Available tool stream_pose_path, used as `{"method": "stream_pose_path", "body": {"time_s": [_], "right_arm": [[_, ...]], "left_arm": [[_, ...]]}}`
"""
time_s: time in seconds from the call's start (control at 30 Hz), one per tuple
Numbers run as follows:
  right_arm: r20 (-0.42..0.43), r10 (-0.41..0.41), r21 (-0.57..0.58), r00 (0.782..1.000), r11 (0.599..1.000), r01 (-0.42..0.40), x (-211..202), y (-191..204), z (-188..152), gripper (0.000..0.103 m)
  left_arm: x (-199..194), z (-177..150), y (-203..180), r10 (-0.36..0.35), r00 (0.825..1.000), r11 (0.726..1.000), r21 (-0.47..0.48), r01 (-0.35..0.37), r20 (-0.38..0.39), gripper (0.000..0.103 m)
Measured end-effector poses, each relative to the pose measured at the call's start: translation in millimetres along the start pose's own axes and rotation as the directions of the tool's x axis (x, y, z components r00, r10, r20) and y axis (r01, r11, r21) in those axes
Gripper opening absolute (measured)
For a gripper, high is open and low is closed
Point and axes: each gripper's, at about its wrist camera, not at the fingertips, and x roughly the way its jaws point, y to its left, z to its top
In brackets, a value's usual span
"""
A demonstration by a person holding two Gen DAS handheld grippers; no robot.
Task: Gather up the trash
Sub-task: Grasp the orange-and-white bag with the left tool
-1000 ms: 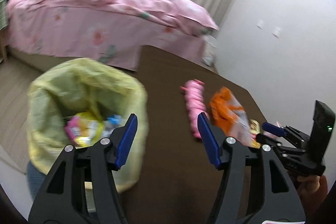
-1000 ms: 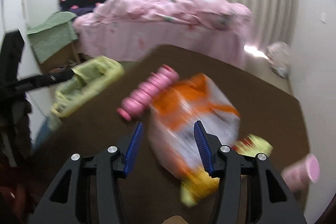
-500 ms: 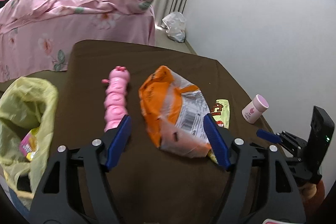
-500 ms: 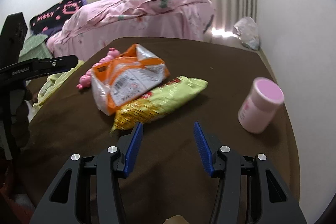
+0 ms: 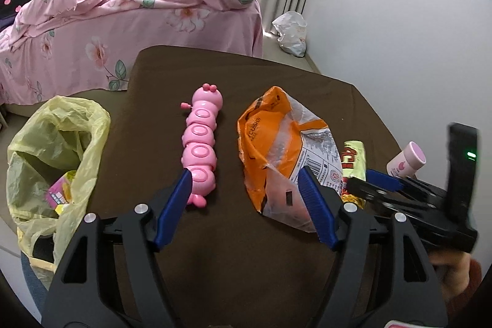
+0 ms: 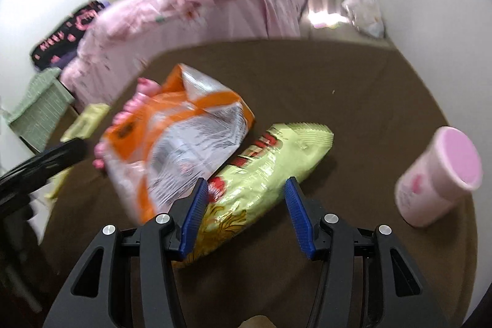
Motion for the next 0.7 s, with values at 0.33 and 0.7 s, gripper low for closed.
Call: {"method": "stream_pose_path", "body": {"time_s": [0.33,0.7], "right_arm": [[-0.016,-0.038,-0.101,0.999,0.994,0.036,-37.6,-6.7,-36.5,0.049],[0.072,-0.042,-0.019,0.996,0.999,0.044,-92.0,-41.9,-72.8,0.054]], "left_arm": [[8.7,-3.3,-3.4,-0.116,0.993,0.993,-0.011,0.116,-0.031,0.068],[74.3,23.6,-28.3,-0.140,0.979,0.989,0.030,0.146,-0.151,0.085]]}}
